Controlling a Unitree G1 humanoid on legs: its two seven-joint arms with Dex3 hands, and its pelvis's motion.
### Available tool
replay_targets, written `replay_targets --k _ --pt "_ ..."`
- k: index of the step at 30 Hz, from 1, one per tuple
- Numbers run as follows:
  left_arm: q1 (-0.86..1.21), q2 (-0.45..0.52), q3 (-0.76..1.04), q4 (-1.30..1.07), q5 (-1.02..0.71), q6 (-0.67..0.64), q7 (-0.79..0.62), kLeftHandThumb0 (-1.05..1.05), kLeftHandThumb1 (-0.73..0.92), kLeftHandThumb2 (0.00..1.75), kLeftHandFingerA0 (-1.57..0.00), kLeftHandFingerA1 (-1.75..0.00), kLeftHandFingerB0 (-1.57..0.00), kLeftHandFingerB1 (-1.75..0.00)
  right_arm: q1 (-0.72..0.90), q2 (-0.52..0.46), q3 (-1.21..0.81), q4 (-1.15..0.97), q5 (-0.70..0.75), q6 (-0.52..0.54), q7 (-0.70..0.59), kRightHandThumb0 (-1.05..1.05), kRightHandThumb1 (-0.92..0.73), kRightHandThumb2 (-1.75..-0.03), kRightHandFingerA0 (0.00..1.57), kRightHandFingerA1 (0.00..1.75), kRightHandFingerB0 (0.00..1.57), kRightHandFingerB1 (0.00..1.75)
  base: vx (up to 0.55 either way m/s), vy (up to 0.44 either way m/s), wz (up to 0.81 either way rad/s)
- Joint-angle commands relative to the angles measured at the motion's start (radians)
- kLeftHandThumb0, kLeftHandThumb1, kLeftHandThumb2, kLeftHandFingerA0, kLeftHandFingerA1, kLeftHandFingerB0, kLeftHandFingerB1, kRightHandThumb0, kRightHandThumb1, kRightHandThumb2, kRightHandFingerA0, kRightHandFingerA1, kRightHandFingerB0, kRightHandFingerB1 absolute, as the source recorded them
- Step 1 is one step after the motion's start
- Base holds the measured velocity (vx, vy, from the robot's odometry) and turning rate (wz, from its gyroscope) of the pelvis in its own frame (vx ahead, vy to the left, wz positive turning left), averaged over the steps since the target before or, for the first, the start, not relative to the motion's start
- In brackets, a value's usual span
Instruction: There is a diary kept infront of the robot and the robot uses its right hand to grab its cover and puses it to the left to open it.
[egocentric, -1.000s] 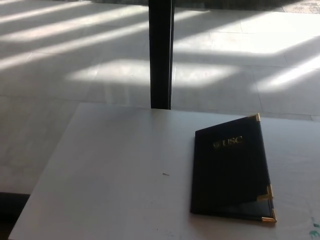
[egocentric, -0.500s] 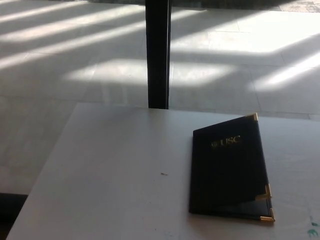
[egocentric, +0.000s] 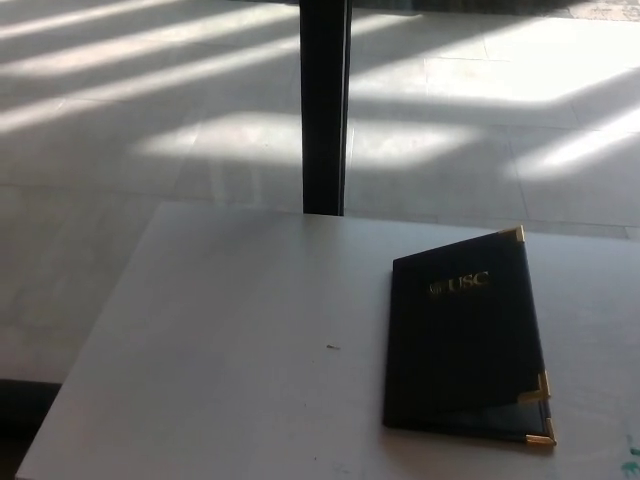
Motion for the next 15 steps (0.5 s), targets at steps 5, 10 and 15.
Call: replay_targets --k 5,10,15 --pt "0.014 0.008 0.013 -0.009 -0.07 0.069 0.0 -0.58 0.79 0.63 -0.26 -0.43 -0.25 -0.41 -0.022 0.124 0.138 0.05 0.004 0.164 -0.121 -0.84 -0.92 -0.74 0.27 0.44 0.19 0.37 0.0 0.0 0.0" --pt "0.023 0.009 0.006 -0.017 -0.074 0.073 0.003 -0.58 0.79 0.63 -0.25 -0.42 -0.24 -0.41 -0.034 0.141 0.145 0.086 0.013 0.175 -0.14 -0.81 -0.92 -0.77 0.24 0.45 0.17 0.38 0.0 0.0 0.0" --pt "0.02 0.01 0.007 0.004 -0.078 0.058 0.0 -0.58 0.79 0.63 -0.26 -0.43 -0.24 -0.4 -0.031 0.135 0.145 0.15 0.019 0.166 -0.121 -0.83 -0.77 -1.15 0.13 0.52 0.0 0.43 0.0 0.0 0.0"
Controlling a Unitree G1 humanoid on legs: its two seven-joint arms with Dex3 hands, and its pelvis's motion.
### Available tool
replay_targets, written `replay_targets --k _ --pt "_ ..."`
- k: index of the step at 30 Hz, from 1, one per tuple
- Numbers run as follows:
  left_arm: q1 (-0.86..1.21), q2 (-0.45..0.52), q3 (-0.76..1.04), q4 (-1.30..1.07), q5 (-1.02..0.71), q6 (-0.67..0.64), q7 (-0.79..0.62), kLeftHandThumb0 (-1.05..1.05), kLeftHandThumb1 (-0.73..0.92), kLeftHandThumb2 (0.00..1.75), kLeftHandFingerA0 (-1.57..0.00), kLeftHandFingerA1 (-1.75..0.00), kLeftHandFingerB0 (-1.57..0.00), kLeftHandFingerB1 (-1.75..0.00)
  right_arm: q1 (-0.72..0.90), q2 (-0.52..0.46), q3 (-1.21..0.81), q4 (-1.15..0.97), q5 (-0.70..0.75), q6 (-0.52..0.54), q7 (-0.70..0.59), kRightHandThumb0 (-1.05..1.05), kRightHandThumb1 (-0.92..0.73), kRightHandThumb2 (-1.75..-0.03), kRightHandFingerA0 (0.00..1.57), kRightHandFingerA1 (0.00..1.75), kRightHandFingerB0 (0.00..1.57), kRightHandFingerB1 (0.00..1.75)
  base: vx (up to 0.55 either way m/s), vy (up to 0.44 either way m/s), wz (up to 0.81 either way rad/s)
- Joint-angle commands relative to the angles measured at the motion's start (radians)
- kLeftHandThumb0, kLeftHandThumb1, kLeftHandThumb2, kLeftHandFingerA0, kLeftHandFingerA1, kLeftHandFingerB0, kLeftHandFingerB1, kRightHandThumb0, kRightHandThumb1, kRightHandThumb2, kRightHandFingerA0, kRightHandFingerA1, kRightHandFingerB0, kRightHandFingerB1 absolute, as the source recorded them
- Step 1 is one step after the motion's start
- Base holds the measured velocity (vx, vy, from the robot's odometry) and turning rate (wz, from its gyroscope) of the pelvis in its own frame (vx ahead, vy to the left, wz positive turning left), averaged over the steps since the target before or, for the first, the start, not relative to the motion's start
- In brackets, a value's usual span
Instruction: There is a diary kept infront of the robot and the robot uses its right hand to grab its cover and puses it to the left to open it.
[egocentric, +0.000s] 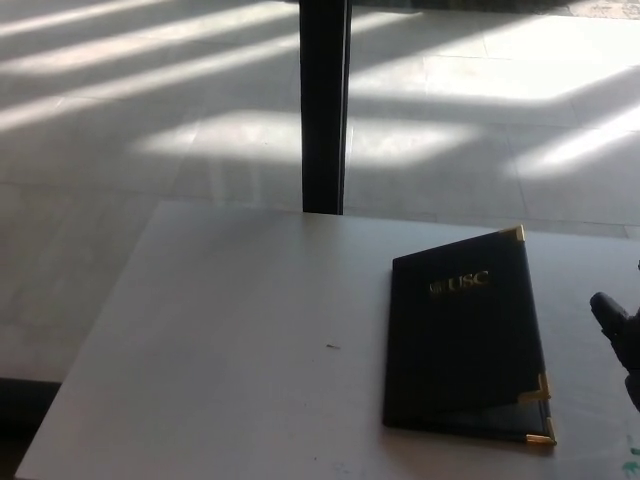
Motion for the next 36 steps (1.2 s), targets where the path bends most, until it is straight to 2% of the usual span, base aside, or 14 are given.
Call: replay_targets --k 1,4,17,20,22,23,24,25,28,29,32,33,34,36 --pt "0.01 0.013 -0.004 0.003 -0.015 0.014 -0.005 -0.59 0.8 0.63 -0.26 -0.42 -0.24 -0.4 -0.004 0.001 -0.01 0.052 0.017 0.015 -0.022 -0.84 -0.92 -0.75 0.11 0.4 0.07 0.34 0.0 0.0 0.0" --pt "0.011 0.011 0.002 -0.01 -0.03 0.028 0.0 -0.58 0.79 0.63 -0.25 -0.42 -0.24 -0.4 -0.003 0.0 -0.007 0.095 0.01 0.013 -0.026 -0.92 -0.85 -1.21 0.07 0.37 0.0 0.31 0.0 0.0 0.0" --pt "0.027 0.012 -0.005 -0.027 -0.035 0.03 0.013 -0.58 0.79 0.63 -0.27 -0.43 -0.26 -0.41 -0.038 0.135 0.024 0.118 0.045 0.014 -0.057 -0.89 -0.82 -1.19 0.09 0.45 0.03 0.36 0.0 0.0 0.0" --pt "0.024 0.009 0.001 -0.027 -0.042 0.036 0.024 -0.58 0.78 0.63 -0.29 -0.44 -0.27 -0.42 -0.045 0.155 0.048 0.103 0.03 0.016 -0.077 -0.91 -0.92 -0.75 0.12 0.42 0.07 0.35 0.0 0.0 0.0" --pt "0.026 0.016 -0.006 -0.019 -0.038 0.031 0.011 -0.6 0.78 0.63 -0.28 -0.43 -0.26 -0.41 -0.053 0.183 0.066 0.092 0.026 0.004 -0.087 -0.38 -0.48 -1.11 0.0 0.5 0.01 0.5 0.0 0.0 0.0" --pt "0.025 0.016 -0.005 -0.017 -0.038 0.031 0.012 -0.59 0.78 0.63 -0.27 -0.43 -0.26 -0.41 -0.052 0.19 0.071 0.084 0.027 0.004 -0.089 -0.9 -0.92 -0.7 0.18 0.43 0.13 0.38 0.0 0.0 0.0" --pt "0.024 0.017 -0.004 -0.013 -0.042 0.029 0.007 -0.59 0.79 0.63 -0.27 -0.43 -0.25 -0.41 -0.047 0.2 0.085 0.064 0.027 0.008 -0.088 -0.38 -0.47 -1.11 0.0 0.5 0.01 0.5 0.0 0.0 0.0" --pt "0.022 0.017 -0.004 -0.009 -0.041 0.026 0.006 -0.59 0.78 0.63 -0.27 -0.43 -0.25 -0.41 -0.041 0.205 0.094 0.051 0.025 0.008 -0.087 -0.89 -0.92 -0.7 0.19 0.42 0.14 0.37 0.0 0.0 0.0" --pt "0.015 0.022 -0.007 0.014 -0.035 0.012 0.002 -0.59 0.78 0.63 -0.28 -0.43 -0.25 -0.41 -0.018 0.217 0.131 0.008 0.012 0.014 -0.089 -0.89 -0.91 -0.71 0.19 0.42 0.12 0.37 0.0 0.0 0.0" --pt "0.018 0.02 -0.009 0.007 -0.033 0.01 0.002 -0.6 0.78 0.63 -0.28 -0.42 -0.26 -0.41 -0.01 0.223 0.137 -0.002 0.013 0.021 -0.093 -0.38 -0.48 -1.1 0.01 0.5 0.01 0.5 0.0 0.0 0.0" --pt "0.024 0.016 -0.01 -0.011 -0.037 0.02 0.007 -0.6 0.78 0.63 -0.28 -0.43 -0.25 -0.41 0.02 0.221 0.156 0.012 0.008 0.017 -0.073 -0.88 -0.77 -1.07 0.07 0.47 0.07 0.45 0.0 0.0 0.0" --pt "0.022 0.015 -0.007 -0.011 -0.043 0.023 0.008 -0.6 0.78 0.63 -0.27 -0.43 -0.24 -0.4 0.037 0.227 0.164 0.016 0.008 0.021 -0.073 -0.87 -0.92 -0.75 0.12 0.41 0.08 0.36 0.0 0.0 0.0" --pt "0.021 0.014 -0.006 -0.007 -0.046 0.021 0.004 -0.59 0.78 0.63 -0.27 -0.43 -0.24 -0.41 0.048 0.236 0.165 0.02 0.013 0.021 -0.075 -0.38 -0.5 -1.12 0.0 0.5 0.01 0.5 0.0 0.0 0.0" --pt "0.012 0.017 -0.002 0.004 -0.049 0.029 0.014 -0.59 0.78 0.63 -0.28 -0.42 -0.25 -0.4 0.079 0.25 0.178 0.034 0.01 0.01 -0.069 -0.38 -0.49 -1.12 0.0 0.5 0.01 0.51 0.0 0.0 0.0"
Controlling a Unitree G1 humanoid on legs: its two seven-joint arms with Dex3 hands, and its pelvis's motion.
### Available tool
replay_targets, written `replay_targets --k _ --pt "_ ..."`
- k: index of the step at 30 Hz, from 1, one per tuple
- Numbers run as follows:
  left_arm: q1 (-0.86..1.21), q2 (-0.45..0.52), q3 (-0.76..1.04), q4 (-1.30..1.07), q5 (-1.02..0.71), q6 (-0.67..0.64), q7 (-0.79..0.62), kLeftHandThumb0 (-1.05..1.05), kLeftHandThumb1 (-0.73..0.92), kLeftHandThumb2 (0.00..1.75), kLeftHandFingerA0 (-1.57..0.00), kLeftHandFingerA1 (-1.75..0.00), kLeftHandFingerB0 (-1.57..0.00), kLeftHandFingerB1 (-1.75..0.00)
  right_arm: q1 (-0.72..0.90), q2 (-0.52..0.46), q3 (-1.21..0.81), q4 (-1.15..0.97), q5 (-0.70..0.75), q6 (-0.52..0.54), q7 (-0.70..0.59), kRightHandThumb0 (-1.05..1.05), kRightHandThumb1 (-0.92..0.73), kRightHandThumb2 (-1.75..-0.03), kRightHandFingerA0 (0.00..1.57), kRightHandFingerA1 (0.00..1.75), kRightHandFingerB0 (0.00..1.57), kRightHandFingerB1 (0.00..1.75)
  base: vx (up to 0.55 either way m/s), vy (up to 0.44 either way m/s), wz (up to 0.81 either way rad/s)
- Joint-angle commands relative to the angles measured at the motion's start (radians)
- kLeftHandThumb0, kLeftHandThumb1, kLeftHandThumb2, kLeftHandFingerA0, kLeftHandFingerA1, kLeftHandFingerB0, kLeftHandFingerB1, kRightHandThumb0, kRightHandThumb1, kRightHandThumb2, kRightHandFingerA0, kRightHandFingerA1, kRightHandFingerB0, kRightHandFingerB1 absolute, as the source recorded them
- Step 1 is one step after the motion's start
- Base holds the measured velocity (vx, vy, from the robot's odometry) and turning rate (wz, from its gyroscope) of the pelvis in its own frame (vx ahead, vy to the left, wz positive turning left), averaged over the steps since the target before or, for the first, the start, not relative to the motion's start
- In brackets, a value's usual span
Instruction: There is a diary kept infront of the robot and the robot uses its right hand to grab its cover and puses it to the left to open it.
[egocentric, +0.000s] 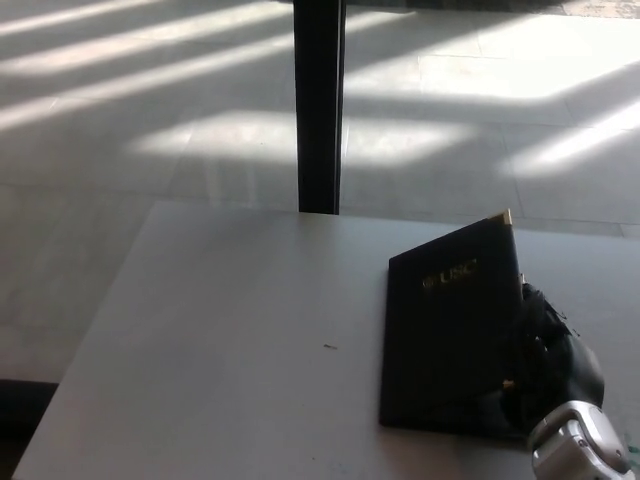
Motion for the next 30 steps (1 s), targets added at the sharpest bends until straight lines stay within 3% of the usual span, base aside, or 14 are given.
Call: replay_targets --k 1,3,4,5,19,20,21,22,24,25,27,28,29,30 --pt "-0.005 0.012 0.007 0.005 -0.015 0.008 0.004 -0.59 0.78 0.63 -0.27 -0.42 -0.25 -0.4 0.085 0.042 0.033 0.023 -0.007 0.0 0.009 -0.38 -0.5 -1.12 0.0 0.51 0.01 0.51 0.0 0.0 0.0" --pt "-0.001 0.012 0.002 0.004 -0.006 -0.001 0.0 -0.59 0.79 0.63 -0.27 -0.42 -0.25 -0.4 0.106 0.049 0.051 0.028 -0.008 -0.01 0.016 -0.38 -0.5 -1.12 0.0 0.5 0.01 0.51 0.0 0.0 0.0" --pt "-0.003 0.014 0.001 0.01 -0.004 -0.003 0.0 -0.59 0.79 0.63 -0.27 -0.42 -0.25 -0.4 0.115 0.055 0.057 0.027 -0.004 -0.014 0.019 -0.86 -0.79 -1.15 0.08 0.5 0.02 0.43 0.0 0.0 0.0" --pt "-0.007 0.017 0.001 0.02 -0.002 -0.007 -0.001 -0.59 0.8 0.64 -0.26 -0.42 -0.24 -0.4 0.128 0.069 0.067 0.028 0.002 -0.023 0.023 -0.91 -0.92 -0.74 0.13 0.43 0.09 0.35 0.0 0.0 0.0" --pt "-0.009 0.015 0.003 0.022 -0.003 -0.006 0.002 -0.59 0.8 0.63 -0.28 -0.42 -0.25 -0.4 0.144 0.068 0.103 0.035 0.024 -0.054 0.018 -0.91 -0.92 -0.76 0.12 0.43 0.06 0.34 0.0 0.0 0.0" --pt "-0.014 0.012 0.0 0.021 -0.001 -0.006 0.006 -0.59 0.8 0.63 -0.29 -0.43 -0.27 -0.41 0.148 0.074 0.103 0.029 0.03 -0.059 0.016 -0.89 -0.77 -1.1 0.08 0.49 0.07 0.44 0.0 0.0 0.0" --pt "-0.021 0.007 -0.005 0.019 0.002 -0.005 0.013 -0.59 0.8 0.63 -0.29 -0.43 -0.27 -0.41 0.153 0.084 0.104 0.021 0.037 -0.067 0.014 -0.89 -0.77 -1.1 0.08 0.49 0.07 0.44 0.0 0.0 0.0" --pt "-0.034 0.018 -0.005 0.051 0.006 -0.018 0.004 -0.6 0.81 0.63 -0.29 -0.42 -0.27 -0.4 0.19 0.19 0.194 -0.039 0.013 -0.089 -0.036 -0.9 -0.92 -0.74 0.17 0.41 0.1 0.37 0.0 0.0 0.0" --pt "-0.045 0.027 -0.009 0.076 0.015 -0.027 0.003 -0.61 0.81 0.63 -0.3 -0.42 -0.27 -0.4 0.209 0.257 0.268 -0.069 -0.002 -0.105 -0.078 -0.91 -0.92 -0.73 0.18 0.42 0.11 0.37 0.0 0.0 0.0" --pt "-0.044 0.026 -0.009 0.071 0.015 -0.024 0.005 -0.61 0.81 0.63 -0.3 -0.41 -0.27 -0.4 0.212 0.257 0.279 -0.071 -0.001 -0.107 -0.077 -0.38 -0.48 -1.11 0.0 0.5 0.01 0.51 0.0 0.0 0.0" --pt "-0.036 0.022 -0.011 0.053 0.013 -0.019 0.003 -0.61 0.8 0.63 -0.3 -0.42 -0.27 -0.4 0.203 0.259 0.331 -0.064 -0.012 -0.103 -0.081 -0.38 -0.48 -1.11 0.0 0.5 0.01 0.51 0.0 0.0 0.0" --pt "-0.035 0.022 -0.013 0.053 0.016 -0.019 0.006 -0.62 0.8 0.63 -0.3 -0.41 -0.27 -0.4 0.193 0.262 0.342 -0.058 -0.008 -0.105 -0.083 -0.87 -0.77 -1.13 0.05 0.48 0.06 0.42 0.0 0.0 0.0" --pt "-0.032 0.021 -0.015 0.046 0.021 -0.017 0.012 -0.62 0.8 0.63 -0.31 -0.42 -0.28 -0.4 0.169 0.268 0.358 -0.043 -0.006 -0.107 -0.084 -0.9 -0.91 -0.76 0.11 0.41 0.05 0.32 0.0 0.0 0.0" --pt "-0.028 0.018 -0.018 0.033 0.023 -0.014 0.016 -0.62 0.8 0.63 -0.31 -0.42 -0.28 -0.4 0.159 0.267 0.365 -0.038 -0.004 -0.108 -0.087 -0.9 -0.91 -0.76 0.11 0.41 0.05 0.32 0.0 0.0 0.0"
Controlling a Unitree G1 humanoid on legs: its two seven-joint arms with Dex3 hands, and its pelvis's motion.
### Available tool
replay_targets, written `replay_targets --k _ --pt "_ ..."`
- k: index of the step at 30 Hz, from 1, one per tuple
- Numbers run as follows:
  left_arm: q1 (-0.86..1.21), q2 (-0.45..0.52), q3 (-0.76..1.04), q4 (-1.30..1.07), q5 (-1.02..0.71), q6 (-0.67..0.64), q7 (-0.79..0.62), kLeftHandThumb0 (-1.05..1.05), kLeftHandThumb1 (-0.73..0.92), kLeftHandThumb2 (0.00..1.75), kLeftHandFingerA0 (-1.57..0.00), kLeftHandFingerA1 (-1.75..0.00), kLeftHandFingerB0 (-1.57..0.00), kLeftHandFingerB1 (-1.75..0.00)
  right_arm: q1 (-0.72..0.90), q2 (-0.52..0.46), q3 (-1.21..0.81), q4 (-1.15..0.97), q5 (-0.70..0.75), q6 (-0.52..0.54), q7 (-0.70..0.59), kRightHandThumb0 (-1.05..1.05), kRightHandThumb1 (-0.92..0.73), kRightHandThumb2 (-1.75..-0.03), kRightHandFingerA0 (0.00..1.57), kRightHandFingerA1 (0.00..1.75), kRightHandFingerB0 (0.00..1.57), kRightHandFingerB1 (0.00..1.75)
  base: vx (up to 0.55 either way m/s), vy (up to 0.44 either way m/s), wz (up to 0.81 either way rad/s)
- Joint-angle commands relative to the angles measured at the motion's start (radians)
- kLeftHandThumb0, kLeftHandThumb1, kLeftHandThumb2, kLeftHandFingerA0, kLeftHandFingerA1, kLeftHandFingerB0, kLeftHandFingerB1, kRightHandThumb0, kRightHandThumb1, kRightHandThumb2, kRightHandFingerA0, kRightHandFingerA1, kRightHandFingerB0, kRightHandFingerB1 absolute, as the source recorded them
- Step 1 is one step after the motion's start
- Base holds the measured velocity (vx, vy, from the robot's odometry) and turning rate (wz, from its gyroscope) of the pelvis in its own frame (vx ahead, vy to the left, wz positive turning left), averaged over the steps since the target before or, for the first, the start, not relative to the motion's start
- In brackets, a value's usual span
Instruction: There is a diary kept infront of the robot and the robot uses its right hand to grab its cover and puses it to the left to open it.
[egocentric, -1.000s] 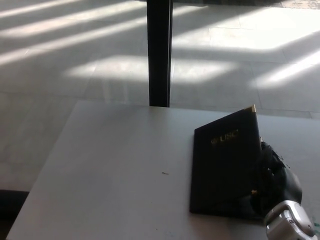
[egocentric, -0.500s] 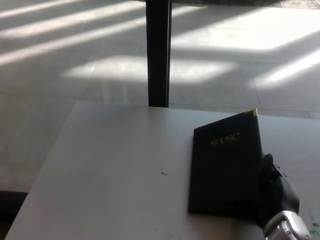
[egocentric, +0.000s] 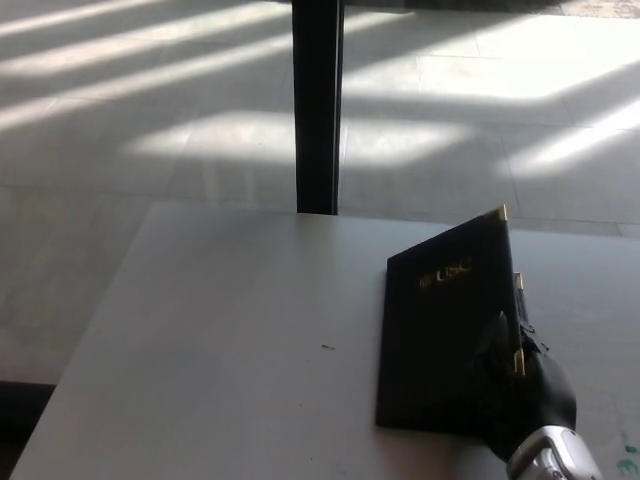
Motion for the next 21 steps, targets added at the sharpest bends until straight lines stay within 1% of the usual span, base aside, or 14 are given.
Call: replay_targets --k 1,2,3,4,5,6,8,10,12,13,14,18,19,21 --pt "0.008 0.018 -0.014 -0.003 0.022 -0.012 0.013 -0.63 0.81 0.63 -0.3 -0.41 -0.27 -0.4 0.054 0.301 0.16 -0.014 -0.013 -0.028 -0.093 -0.88 -0.77 -1.13 0.08 0.49 0.04 0.41 0.0 0.0 0.0" --pt "0.012 0.018 -0.016 -0.011 0.023 -0.01 0.011 -0.63 0.81 0.63 -0.3 -0.41 -0.27 -0.4 0.027 0.299 0.173 -0.006 -0.02 -0.02 -0.103 -0.88 -0.77 -1.13 0.08 0.49 0.04 0.41 0.0 0.0 0.0" --pt "0.01 0.018 -0.016 -0.009 0.023 -0.009 0.015 -0.62 0.8 0.63 -0.31 -0.41 -0.28 -0.4 0.003 0.291 0.192 0.006 -0.041 -0.025 -0.114 -0.38 -0.47 -1.1 0.0 0.51 0.01 0.51 0.0 0.0 0.0" --pt "0.007 0.018 -0.011 -0.013 0.014 0.004 0.02 -0.62 0.8 0.63 -0.31 -0.42 -0.28 -0.4 -0.013 0.292 0.202 0.014 -0.039 -0.034 -0.103 -0.9 -0.92 -0.73 0.1 0.42 0.08 0.35 0.0 0.0 0.0" --pt "0.009 0.023 -0.018 -0.01 0.023 -0.006 0.012 -0.62 0.81 0.63 -0.3 -0.41 -0.28 -0.4 -0.036 0.293 0.206 0.026 -0.044 -0.034 -0.114 -0.86 -0.78 -1.15 0.07 0.5 0.02 0.42 0.0 0.0 0.0" --pt "0.009 0.022 -0.018 -0.013 0.023 -0.006 0.016 -0.63 0.8 0.63 -0.31 -0.42 -0.28 -0.4 -0.065 0.299 0.208 0.039 -0.045 -0.034 -0.133 -0.38 -0.48 -1.11 0.0 0.51 0.01 0.51 0.0 0.0 0.0" --pt "0.01 0.02 -0.016 -0.029 0.014 0.011 0.019 -0.62 0.8 0.63 -0.3 -0.42 -0.29 -0.4 -0.112 0.293 0.226 0.053 -0.067 -0.03 -0.154 -0.38 -0.49 -1.12 0.0 0.51 0.01 0.51 0.0 0.0 0.0" --pt "0.004 0.024 -0.02 -0.021 0.018 0.008 0.017 -0.62 0.81 0.63 -0.3 -0.42 -0.28 -0.4 -0.153 0.29 0.232 0.073 -0.066 -0.041 -0.158 -0.84 -0.79 -1.13 0.07 0.5 0.04 0.43 0.0 0.0 0.0" --pt "-0.007 0.031 -0.027 0.011 0.028 -0.011 0.008 -0.63 0.8 0.63 -0.31 -0.42 -0.28 -0.4 -0.182 0.282 0.246 0.084 -0.085 -0.038 -0.173 -0.38 -0.5 -1.12 0.0 0.51 0.01 0.51 0.0 0.0 0.0" --pt "-0.008 0.032 -0.026 0.018 0.028 -0.014 0.004 -0.63 0.8 0.63 -0.3 -0.41 -0.28 -0.4 -0.193 0.278 0.252 0.094 -0.092 -0.043 -0.167 -0.87 -0.92 -0.77 0.1 0.46 0.06 0.37 0.0 0.0 0.0" --pt "-0.016 0.034 -0.026 0.029 0.026 -0.012 0.006 -0.63 0.8 0.63 -0.31 -0.41 -0.28 -0.39 -0.214 0.266 0.262 0.111 -0.1 -0.044 -0.158 -0.93 -0.85 -1.22 0.08 0.48 0.0 0.36 0.0 0.0 0.0" --pt "-0.01 0.034 -0.032 0.008 0.026 -0.004 0.01 -0.63 0.81 0.63 -0.31 -0.41 -0.28 -0.39 -0.261 0.242 0.293 0.162 -0.154 -0.072 -0.16 -0.86 -0.82 -1.18 0.08 0.46 0.01 0.4 0.0 0.0 0.0" --pt "-0.01 0.032 -0.032 -0.001 0.022 0.002 0.013 -0.63 0.81 0.63 -0.3 -0.41 -0.28 -0.4 -0.284 0.231 0.306 0.181 -0.179 -0.07 -0.165 -0.9 -0.92 -0.89 0.08 0.43 0.05 0.39 0.0 0.0 0.0" --pt "-0.001 0.034 -0.049 -0.012 0.042 -0.003 0.014 -0.65 0.82 0.64 -0.3 -0.41 -0.28 -0.4 -0.348 0.189 0.343 0.225 -0.232 -0.042 -0.142 -0.88 -0.85 -1.24 0.08 0.41 0.01 0.38 0.0 0.0 0.0"
